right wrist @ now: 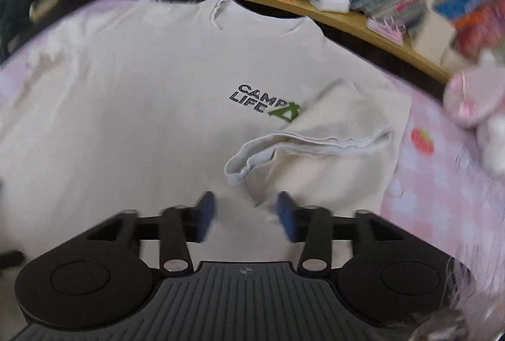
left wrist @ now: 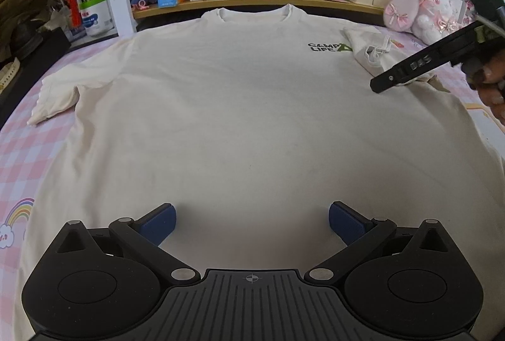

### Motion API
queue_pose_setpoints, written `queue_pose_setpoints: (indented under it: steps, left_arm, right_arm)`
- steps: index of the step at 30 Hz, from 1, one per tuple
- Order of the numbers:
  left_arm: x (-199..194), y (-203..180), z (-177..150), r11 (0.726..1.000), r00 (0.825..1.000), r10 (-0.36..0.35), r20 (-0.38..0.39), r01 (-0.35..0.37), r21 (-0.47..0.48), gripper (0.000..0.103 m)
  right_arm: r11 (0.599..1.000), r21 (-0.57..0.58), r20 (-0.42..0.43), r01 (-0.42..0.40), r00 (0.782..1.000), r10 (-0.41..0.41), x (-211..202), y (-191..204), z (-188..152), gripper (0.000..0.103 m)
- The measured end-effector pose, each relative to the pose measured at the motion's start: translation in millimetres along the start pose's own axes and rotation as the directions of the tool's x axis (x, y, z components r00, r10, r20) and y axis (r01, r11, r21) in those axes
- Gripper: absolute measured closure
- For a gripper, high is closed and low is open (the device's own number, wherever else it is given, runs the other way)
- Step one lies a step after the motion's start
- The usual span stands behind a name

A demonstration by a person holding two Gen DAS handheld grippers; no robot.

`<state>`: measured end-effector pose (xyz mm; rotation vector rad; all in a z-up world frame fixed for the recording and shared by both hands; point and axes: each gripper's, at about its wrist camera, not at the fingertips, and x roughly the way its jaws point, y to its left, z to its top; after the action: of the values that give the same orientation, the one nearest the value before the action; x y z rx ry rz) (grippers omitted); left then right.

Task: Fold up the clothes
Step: 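Fold the grasped sleeve inward over the T-shirt chest with the right gripper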

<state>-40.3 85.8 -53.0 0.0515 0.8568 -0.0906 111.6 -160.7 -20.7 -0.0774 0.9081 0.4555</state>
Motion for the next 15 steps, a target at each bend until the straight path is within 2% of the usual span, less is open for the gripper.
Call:
queue_pose_setpoints:
  steps: [2,6,10,12,15]
  left_arm:
    - [0.1,-0.1,-0.2,1.000,1.000,0.001,0.004,-0.001,-0.001,0.000]
    - [0.2,0.0,-0.6,1.000,1.000,0.002,0.007,-0.002,-0.003,0.000]
    - [0.2,-0.4,-0.8,1.000,1.000,0.003,0.007,-0.003,-0.002,0.000]
    - [-0.2,0.0,-1.8,1.000,1.000,0.003,0.011,-0.003,-0.002,0.000]
    - [-0.6,0.2,-2.8,1.000,1.000,0.002,0.013,-0.002,-0.001,0.000]
  right_arm:
    - [0.999,-0.032,-0.029,-0.044,0.999,0.043,3.5,7.0,-4.2,0.057]
    - [0.999,0.026,0.020,-0.033,0.999,0.032,-10.9,-6.5,2.4,0.056]
    - [0.983,0.183,0.076,-0.018,0.997,0.005,-9.3,-25.1,26.2,0.053]
    - [0.952,0.308,0.069,-0.005,0.997,-0.017,1.6,-45.2,39.3,0.053]
    - [0.872,0.489,0.027,-0.005,1.000,-0.009,22.2,-73.7,47.7,0.053]
